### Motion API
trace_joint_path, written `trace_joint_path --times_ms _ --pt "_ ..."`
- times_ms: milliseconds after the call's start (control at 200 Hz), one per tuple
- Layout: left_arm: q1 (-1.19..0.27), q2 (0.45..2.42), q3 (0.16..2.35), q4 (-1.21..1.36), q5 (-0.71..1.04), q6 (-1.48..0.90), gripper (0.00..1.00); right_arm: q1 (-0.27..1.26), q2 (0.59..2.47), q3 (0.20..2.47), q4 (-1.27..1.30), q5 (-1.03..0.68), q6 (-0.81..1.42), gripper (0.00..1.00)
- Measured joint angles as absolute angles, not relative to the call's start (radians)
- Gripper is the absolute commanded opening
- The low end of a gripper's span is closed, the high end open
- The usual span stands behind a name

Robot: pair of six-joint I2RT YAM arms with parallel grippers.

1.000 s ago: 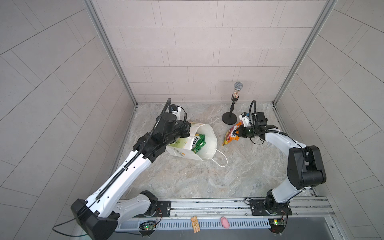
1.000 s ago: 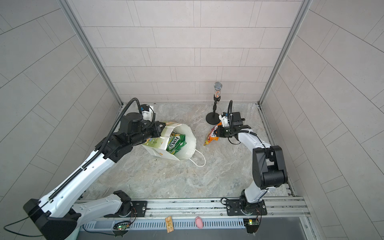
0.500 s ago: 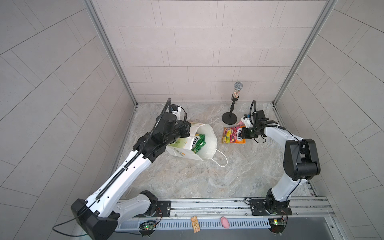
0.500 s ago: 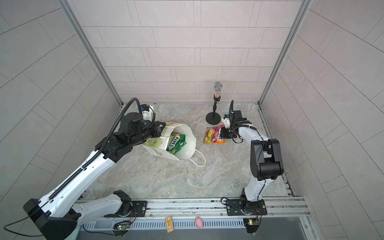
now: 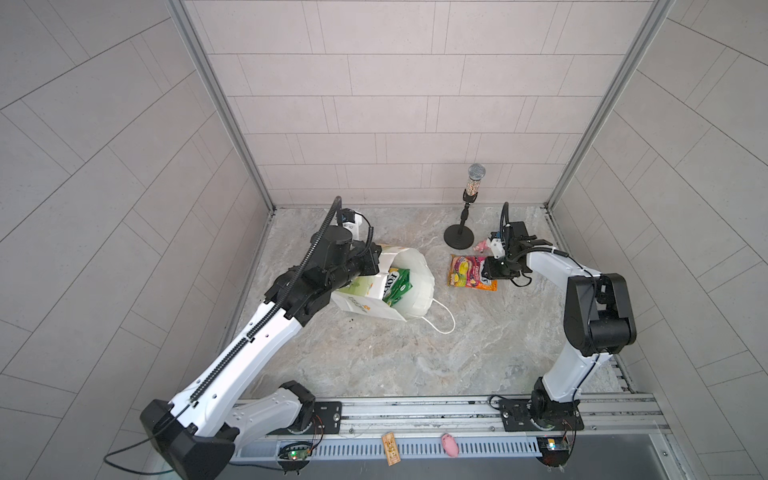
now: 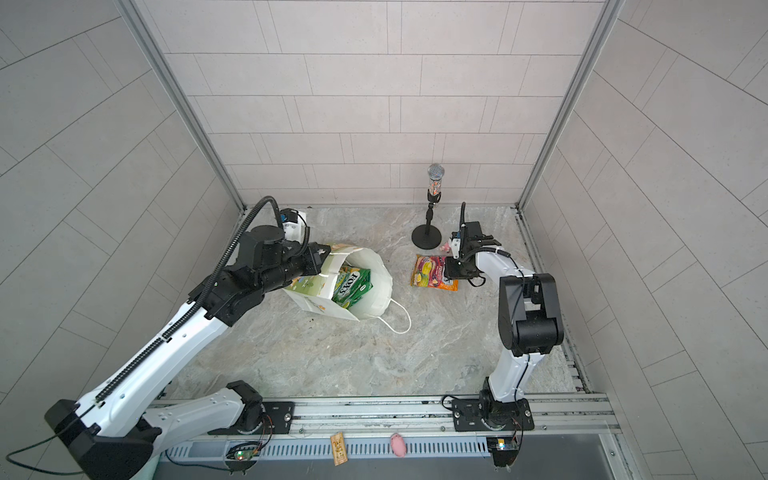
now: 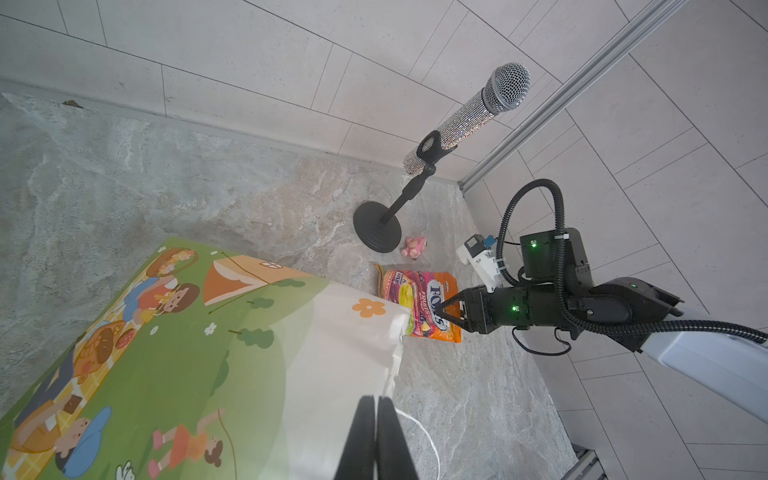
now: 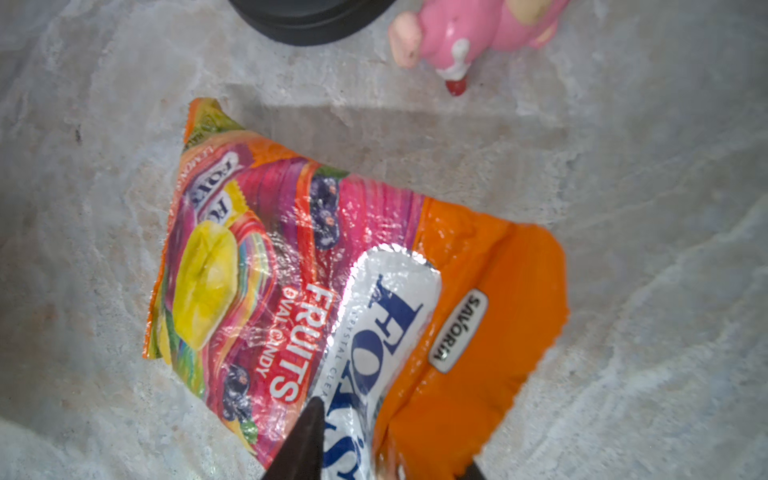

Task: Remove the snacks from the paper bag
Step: 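Lower the orange packet onto the table near the pink toy with the right gripper, then release the orange packet and move the right gripper back over the bag opening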

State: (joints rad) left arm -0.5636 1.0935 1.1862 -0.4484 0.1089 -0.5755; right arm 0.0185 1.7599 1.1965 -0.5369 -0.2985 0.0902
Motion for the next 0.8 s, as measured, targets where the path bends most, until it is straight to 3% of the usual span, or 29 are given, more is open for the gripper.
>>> trace_joint_path --times_ms 170,335,801 --pt "-0.564 1.090 1.185 -0.449 0.112 -0.576 0.00 0.018 1.739 1.169 -0.521 -0.238 0.125 0.61" --pt "-0.564 1.086 1.185 -0.448 0.117 -0.575 0.00 0.017 1.625 1.087 -0.481 -0.235 0.169 0.63" --pt "-0.564 1.064 1.171 -0.445 0.149 -0.567 0.00 0.059 1.180 0.776 -0.156 -0.645 0.389 0.57"
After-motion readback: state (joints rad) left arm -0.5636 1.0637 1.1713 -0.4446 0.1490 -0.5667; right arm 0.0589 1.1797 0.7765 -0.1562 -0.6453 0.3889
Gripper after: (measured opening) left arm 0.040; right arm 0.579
